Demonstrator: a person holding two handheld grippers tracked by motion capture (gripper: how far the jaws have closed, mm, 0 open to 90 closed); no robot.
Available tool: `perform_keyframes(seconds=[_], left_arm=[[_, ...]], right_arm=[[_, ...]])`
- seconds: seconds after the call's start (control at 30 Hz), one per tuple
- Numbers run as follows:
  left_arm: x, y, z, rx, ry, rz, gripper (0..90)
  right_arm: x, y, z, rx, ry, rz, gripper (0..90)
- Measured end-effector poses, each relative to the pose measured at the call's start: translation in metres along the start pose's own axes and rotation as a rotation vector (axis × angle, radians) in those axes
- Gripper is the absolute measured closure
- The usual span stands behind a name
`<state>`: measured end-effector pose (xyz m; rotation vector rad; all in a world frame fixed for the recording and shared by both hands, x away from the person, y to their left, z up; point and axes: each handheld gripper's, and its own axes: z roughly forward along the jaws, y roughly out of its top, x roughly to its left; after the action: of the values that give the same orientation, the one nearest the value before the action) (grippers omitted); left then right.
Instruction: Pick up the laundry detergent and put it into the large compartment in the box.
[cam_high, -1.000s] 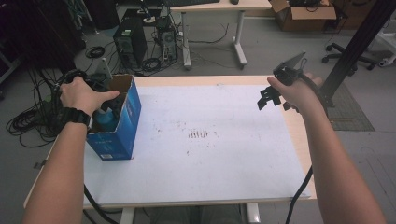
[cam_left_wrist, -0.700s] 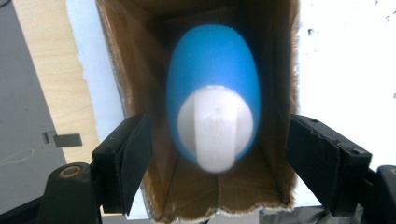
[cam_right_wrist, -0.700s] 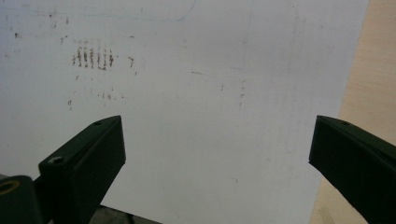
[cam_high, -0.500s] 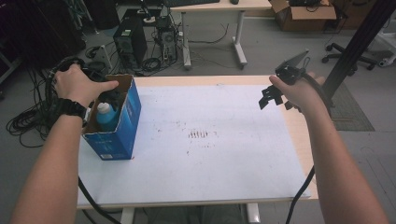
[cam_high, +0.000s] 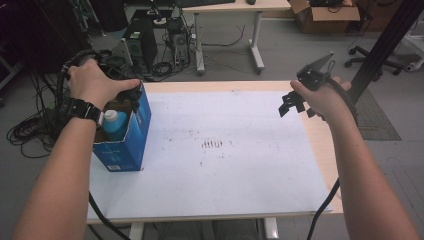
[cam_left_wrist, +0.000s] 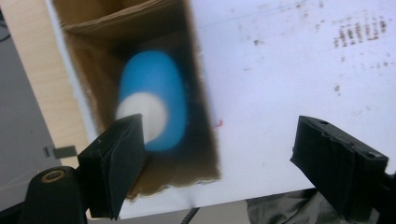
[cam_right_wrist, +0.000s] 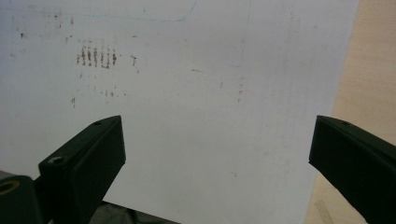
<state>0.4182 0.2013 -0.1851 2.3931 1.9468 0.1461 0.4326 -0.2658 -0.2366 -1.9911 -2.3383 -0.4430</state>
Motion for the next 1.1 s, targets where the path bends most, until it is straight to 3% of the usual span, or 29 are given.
perform_keyframes(seconds=[0.27,0.63,0.83,1.1], left_arm=[[-0.036,0.007,-0.002,-0.005,-0.016,0.069,15.4],[-0.089,0.013,0.009,0.0,-0.065,0.182,11.7],[-0.109,0.013,0.019,0.014,-0.081,0.239,9.6],[-0.127,0.012,0.033,0.03,-0.08,0.275,5.8]], right_arm=[[0.003,-0.001,0.001,0.003,-0.004,-0.001,3.6],[0.007,-0.003,0.002,0.005,-0.002,-0.015,3.6],[0.009,-0.004,0.002,0.004,-0.002,-0.016,3.6],[0.009,-0.005,0.001,0.004,-0.003,-0.016,3.5]])
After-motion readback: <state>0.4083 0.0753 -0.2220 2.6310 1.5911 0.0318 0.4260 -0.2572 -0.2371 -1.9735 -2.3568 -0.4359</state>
